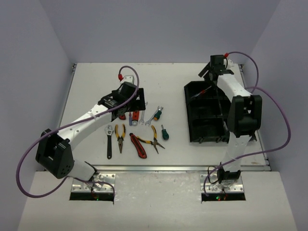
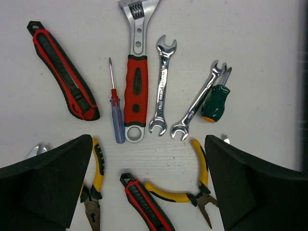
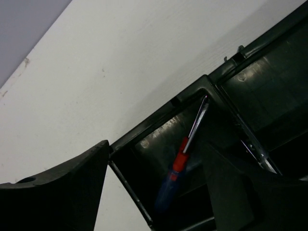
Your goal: Sort the tools into containers
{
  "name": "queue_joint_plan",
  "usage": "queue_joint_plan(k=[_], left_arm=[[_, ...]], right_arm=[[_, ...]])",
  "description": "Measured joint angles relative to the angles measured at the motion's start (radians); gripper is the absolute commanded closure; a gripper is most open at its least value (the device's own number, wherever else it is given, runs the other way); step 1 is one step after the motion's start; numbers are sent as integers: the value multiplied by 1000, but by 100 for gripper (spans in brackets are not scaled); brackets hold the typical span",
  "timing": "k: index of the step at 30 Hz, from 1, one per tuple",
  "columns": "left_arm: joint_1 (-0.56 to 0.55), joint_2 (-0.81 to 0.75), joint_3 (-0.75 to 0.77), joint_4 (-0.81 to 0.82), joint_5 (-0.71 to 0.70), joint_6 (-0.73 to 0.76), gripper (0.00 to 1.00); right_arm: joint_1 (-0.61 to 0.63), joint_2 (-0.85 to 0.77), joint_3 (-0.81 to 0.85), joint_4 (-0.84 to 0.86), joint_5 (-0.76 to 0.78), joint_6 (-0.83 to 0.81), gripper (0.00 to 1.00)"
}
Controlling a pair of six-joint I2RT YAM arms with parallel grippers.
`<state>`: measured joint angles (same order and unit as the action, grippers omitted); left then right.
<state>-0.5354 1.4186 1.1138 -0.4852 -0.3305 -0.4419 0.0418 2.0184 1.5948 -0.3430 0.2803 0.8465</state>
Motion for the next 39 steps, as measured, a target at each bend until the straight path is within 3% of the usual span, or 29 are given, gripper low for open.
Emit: queue_joint_plan(k=[6, 9, 12, 19, 25, 39], left_arm=[[0, 56, -22, 23, -1, -1, 0], [0, 111, -38, 40, 0, -2, 8], [1, 190, -47, 47, 1, -7, 34], [37, 300, -49, 62, 8, -14, 56], [106, 311, -56, 97, 22, -24, 63], [124, 368, -55, 138, 77, -35, 75]], right_arm=[[0, -111, -32, -3, -18, -30, 18], [0, -219, -38, -14, -76, -66, 19], [0, -353, -71, -18, -189, -113, 23], [13, -579, -249, -10, -429, -180, 25], [22, -615, -373, -48, -523, -207, 26], [22, -625, -377, -50, -598, -215, 29]])
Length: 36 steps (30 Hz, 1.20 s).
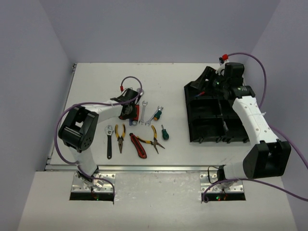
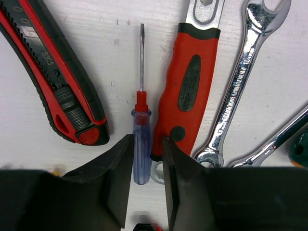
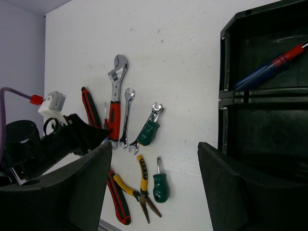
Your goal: Sort the tools into containers
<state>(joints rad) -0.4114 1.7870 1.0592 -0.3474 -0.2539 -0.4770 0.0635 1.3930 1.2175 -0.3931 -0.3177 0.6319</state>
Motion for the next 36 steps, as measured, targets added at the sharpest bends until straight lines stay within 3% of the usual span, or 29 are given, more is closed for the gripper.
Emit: queue_joint_plan(k=[12, 23, 36], left_arm=[[2, -23, -17, 6, -3, -11, 57], [5, -55, -24, 7, -28, -19, 67], [26, -47, -42, 31, 11, -17, 72]], right_arm=[[6, 0, 0, 5, -26, 0, 30], [24, 0, 0, 6, -27, 1, 31], [42, 3, 0, 6, -31, 0, 32]])
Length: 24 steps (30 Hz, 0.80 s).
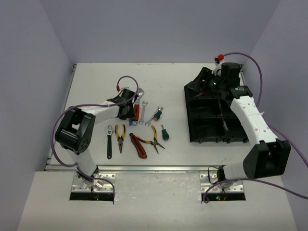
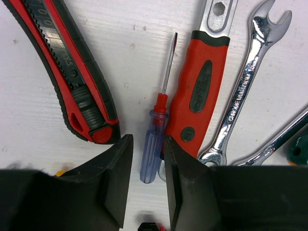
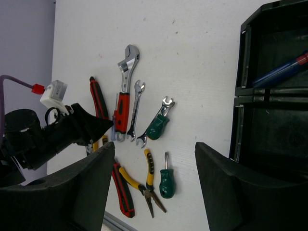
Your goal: Sort the tools into containers
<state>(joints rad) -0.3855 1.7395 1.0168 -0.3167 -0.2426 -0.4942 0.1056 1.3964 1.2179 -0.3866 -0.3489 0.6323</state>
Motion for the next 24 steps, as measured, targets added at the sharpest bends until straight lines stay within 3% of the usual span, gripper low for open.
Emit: queue_joint_plan(k=[8, 11, 17, 24], left_arm=[[0, 31, 3, 22, 26, 13, 75], [0, 37, 8, 20, 27, 18, 82], [0, 43, 14, 17, 32, 19, 74], [0, 40, 14, 9, 12, 16, 74]], right_arm=[[9, 6, 0, 0, -4, 0, 33], [12, 7, 0, 1, -11, 0, 34], [29, 15, 0, 5, -23, 0, 34], [49, 27, 0, 8, -27, 0, 34]])
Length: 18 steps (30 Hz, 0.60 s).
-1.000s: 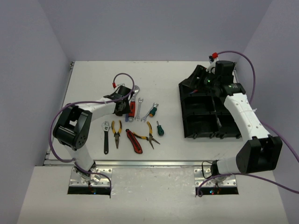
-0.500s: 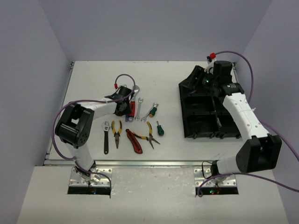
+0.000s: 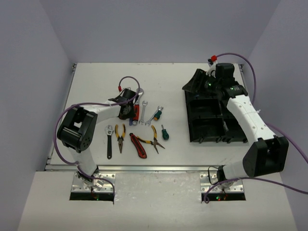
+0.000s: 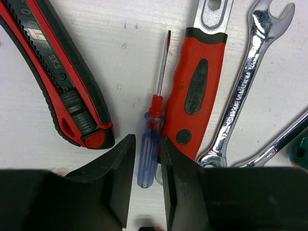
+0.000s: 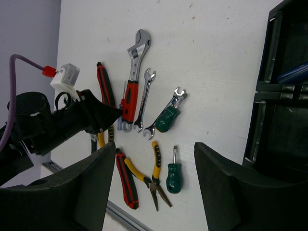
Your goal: Sort the tools into containers
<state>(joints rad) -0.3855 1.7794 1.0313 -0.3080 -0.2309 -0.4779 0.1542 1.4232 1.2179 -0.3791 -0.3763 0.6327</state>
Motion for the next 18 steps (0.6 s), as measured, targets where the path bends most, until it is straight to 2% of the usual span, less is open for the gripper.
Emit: queue_joint_plan(k=[11, 18], left_arm=[[0, -17, -31, 37, -5, -28, 79], [0, -31, -52, 61, -8, -34, 75]], right_arm=[[17, 5, 12, 2, 0, 0, 34], [34, 14, 28, -1, 2, 0, 34]])
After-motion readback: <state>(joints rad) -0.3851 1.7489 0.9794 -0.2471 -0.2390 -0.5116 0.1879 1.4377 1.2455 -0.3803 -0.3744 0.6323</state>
